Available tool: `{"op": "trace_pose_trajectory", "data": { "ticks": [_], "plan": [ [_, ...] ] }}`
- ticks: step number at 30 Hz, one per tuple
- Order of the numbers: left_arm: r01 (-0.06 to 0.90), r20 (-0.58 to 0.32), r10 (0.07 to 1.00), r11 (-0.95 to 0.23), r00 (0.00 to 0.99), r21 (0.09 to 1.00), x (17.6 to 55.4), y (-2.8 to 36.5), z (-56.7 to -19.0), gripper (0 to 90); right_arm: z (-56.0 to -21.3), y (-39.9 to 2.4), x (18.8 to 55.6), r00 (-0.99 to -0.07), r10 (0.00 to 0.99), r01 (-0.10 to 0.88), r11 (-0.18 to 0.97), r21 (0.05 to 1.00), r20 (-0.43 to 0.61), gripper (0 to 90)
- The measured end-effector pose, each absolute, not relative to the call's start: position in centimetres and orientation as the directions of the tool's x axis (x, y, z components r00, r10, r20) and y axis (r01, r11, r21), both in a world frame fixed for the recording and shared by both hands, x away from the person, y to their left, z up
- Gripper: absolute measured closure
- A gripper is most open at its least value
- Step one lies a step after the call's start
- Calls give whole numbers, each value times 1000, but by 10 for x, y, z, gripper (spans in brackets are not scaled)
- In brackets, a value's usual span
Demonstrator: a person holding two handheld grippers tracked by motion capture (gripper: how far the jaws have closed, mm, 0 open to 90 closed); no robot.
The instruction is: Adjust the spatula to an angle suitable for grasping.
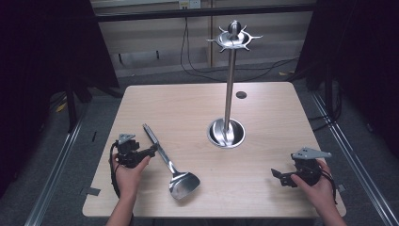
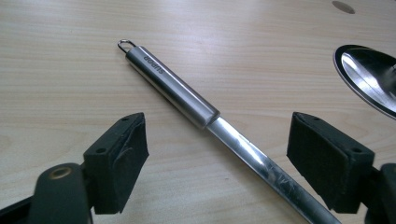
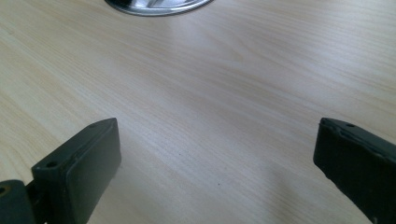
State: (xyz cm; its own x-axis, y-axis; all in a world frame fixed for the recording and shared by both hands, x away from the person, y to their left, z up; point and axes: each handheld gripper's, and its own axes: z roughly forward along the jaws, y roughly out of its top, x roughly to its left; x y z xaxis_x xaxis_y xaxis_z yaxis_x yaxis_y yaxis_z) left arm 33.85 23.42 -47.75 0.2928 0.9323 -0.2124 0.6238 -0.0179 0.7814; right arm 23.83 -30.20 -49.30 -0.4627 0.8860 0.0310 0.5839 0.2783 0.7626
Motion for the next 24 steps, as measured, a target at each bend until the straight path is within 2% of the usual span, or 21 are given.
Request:
{"op": "trace_pose_trajectory", "data": {
  "ticks": [7,10,12,15,18,19,21,22,24],
  "plan": [
    [633,-206,935,-24,288,774,343,234,-481,224,-483,-307,235,-444,895,565,241,789,45,12],
    [638,-235,932,6,274,770,345,237,-482,250,-482,-306,234,-447,893,560,242,792,43,14],
    [641,-224,936,-1,270,767,346,239,-482,268,-482,-306,234,-450,892,557,244,794,42,14],
    [656,-218,938,-14,270,755,347,239,-482,376,-482,-305,234,-458,888,551,252,795,36,15],
    [672,-229,939,-2,256,741,348,239,-483,582,-482,-304,234,-457,889,554,248,795,41,16],
    [681,-231,940,-3,253,732,349,239,-483,582,-482,-304,234,-456,889,553,248,795,40,16],
    [692,-206,947,-22,245,722,351,239,-484,668,-482,-305,234,-457,888,556,248,794,42,16],
    [696,-215,945,-20,248,718,352,239,-485,739,-483,-305,234,-458,888,552,253,794,35,17],
    [707,-212,945,-27,248,706,354,238,-487,771,-483,-305,234,-459,888,555,254,792,37,17]
  ]
}}
